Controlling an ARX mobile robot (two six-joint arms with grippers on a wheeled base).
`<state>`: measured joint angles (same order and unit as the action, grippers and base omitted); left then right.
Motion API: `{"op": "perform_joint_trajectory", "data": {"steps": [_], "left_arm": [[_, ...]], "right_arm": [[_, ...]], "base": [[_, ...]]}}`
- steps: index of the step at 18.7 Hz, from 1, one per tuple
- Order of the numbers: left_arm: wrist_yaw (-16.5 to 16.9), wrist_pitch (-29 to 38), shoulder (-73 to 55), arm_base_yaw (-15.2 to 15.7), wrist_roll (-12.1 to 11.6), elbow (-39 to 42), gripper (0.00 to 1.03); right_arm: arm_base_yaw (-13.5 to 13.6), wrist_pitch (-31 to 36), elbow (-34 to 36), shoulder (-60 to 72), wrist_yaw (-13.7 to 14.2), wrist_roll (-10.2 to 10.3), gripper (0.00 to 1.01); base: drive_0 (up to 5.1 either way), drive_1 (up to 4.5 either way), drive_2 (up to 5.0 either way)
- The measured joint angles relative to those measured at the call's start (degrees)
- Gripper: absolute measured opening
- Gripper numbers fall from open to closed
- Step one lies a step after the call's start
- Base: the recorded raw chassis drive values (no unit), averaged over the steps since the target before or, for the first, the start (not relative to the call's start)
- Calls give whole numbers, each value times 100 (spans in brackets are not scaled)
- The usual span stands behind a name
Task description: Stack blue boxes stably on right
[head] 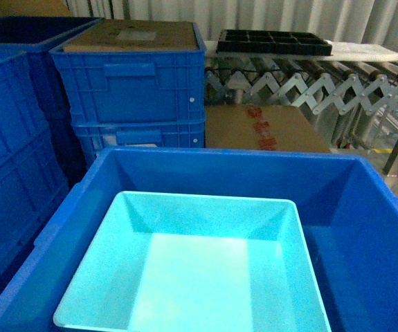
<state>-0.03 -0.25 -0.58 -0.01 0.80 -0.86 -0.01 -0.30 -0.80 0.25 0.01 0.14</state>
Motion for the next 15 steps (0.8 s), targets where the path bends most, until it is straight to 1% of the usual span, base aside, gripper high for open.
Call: {"op": "perform_joint_trajectory", "data": {"steps": [3, 4, 6, 7, 8, 15], "left_arm": [[0, 0, 0, 0, 0, 0, 93], [0, 0, 0, 0, 0, -2, 97], [0, 0, 0, 0, -7, -2, 100], [0, 0, 0, 0, -7, 0, 100], [0, 0, 0, 0, -4, 0, 98], [0, 0, 0, 0, -4, -2, 98]], "right_arm": [[0, 0, 0, 0, 0, 0, 94], [0, 2, 0, 0, 0, 0, 96], [0, 2, 0, 0, 0, 2, 100], [0, 2, 0, 0, 0, 2, 100], [0, 2, 0, 0, 0, 0, 98], [0, 2, 0, 0, 0, 0, 98]], "base": [[0, 0, 0], [0, 0, 0], [0, 0, 0], [0, 0, 0], [0, 0, 0], [0, 0, 0]]}}
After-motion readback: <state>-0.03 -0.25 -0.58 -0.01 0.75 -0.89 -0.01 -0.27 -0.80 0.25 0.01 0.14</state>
